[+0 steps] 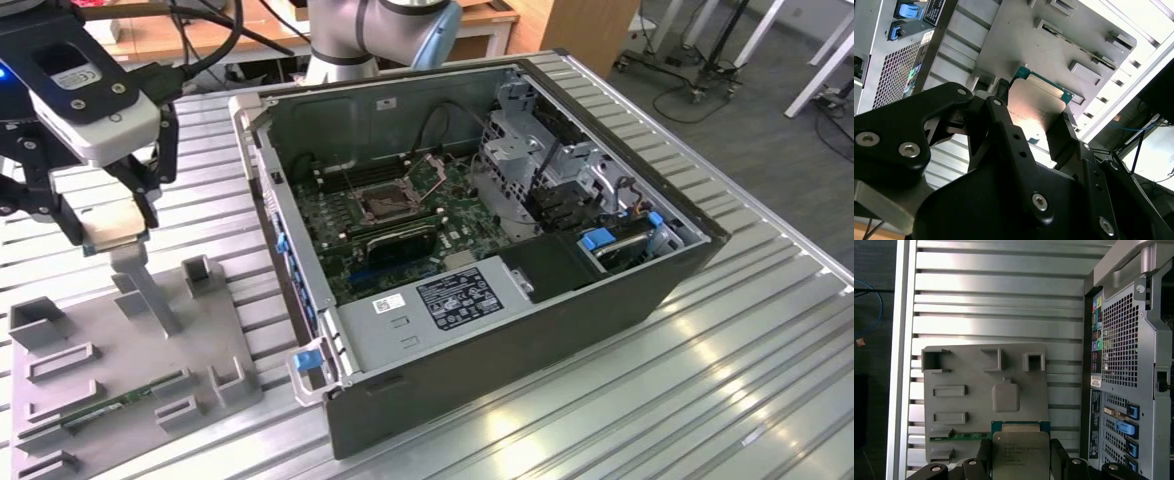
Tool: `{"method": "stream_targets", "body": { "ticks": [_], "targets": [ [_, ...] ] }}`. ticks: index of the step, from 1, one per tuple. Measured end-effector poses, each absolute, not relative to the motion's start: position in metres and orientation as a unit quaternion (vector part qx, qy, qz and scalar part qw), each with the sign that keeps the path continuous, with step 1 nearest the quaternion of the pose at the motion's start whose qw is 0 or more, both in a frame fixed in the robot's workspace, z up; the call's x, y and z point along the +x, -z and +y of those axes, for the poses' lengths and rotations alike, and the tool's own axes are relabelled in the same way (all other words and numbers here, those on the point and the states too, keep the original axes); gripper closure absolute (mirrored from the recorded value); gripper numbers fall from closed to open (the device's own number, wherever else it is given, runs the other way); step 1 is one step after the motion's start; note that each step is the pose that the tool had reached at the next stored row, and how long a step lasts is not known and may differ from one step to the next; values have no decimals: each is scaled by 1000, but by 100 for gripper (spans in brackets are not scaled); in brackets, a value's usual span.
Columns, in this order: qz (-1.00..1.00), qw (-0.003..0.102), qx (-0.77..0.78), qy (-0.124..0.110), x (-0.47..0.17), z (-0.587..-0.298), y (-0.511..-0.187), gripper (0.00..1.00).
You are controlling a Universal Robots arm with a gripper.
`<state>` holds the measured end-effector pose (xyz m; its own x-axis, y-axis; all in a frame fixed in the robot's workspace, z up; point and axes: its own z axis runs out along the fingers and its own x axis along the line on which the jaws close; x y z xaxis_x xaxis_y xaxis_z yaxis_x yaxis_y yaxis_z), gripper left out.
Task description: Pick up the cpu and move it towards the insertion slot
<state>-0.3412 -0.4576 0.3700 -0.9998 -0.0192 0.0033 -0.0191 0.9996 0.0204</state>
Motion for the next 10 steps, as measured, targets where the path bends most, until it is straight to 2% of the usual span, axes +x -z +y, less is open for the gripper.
{"method": "stream_targets", "body": {
  "ticks": [10],
  "targets": [
    [-1000, 2, 10, 10, -327, -458, -370, 45]
  ]
}}
